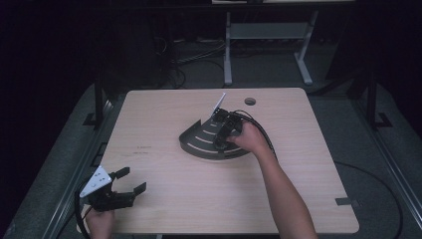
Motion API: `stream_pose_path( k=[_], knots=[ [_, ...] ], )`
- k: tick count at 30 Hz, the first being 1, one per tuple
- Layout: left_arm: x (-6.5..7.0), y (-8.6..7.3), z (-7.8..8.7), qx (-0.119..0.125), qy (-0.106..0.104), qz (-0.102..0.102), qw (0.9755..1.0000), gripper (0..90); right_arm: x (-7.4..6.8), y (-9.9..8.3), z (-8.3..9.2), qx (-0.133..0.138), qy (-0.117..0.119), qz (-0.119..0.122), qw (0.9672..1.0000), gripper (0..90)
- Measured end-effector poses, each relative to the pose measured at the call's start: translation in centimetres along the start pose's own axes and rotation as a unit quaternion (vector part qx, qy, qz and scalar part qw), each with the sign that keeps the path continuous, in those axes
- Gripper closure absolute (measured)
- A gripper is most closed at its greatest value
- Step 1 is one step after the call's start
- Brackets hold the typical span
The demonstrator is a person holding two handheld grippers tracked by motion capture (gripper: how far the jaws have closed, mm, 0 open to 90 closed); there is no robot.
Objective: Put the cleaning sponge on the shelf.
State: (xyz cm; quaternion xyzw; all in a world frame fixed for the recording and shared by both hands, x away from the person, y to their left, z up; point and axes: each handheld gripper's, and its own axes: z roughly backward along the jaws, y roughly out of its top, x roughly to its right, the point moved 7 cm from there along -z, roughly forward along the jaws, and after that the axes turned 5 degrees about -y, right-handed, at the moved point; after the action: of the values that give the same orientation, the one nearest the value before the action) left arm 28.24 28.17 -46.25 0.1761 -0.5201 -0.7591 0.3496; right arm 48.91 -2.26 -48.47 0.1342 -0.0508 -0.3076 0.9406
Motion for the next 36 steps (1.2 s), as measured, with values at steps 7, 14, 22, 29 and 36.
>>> stream_pose_path(
  k=[7,14,22,29,36],
  knots=[
    [0.0,0.0,-0.2,-0.002,-0.002,0.001,1.0,13.7,0.0,-0.6,0.8,0.012,0.008,-0.006,0.9999,20.3],
    [0.0,-0.1,-0.1,-0.003,0.0,0.001,1.0,13.7,0.1,-1.3,1.7,0.012,0.004,-0.006,0.9999,18.5],
    [0.0,-0.2,-0.1,-0.003,0.0,0.003,1.0,13.7,-0.2,-2.2,2.9,0.033,0.006,-0.001,0.9994,18.3],
    [0.0,-0.1,0.0,-0.003,0.002,0.001,1.0,13.7,-0.1,-3.2,3.8,0.038,0.0,-0.005,0.9993,18.0],
    [0.1,-0.1,-0.2,-0.005,0.001,-0.002,1.0,13.7,0.2,-4.7,4.8,0.043,-0.003,-0.011,0.999,17.7]
  ],
)
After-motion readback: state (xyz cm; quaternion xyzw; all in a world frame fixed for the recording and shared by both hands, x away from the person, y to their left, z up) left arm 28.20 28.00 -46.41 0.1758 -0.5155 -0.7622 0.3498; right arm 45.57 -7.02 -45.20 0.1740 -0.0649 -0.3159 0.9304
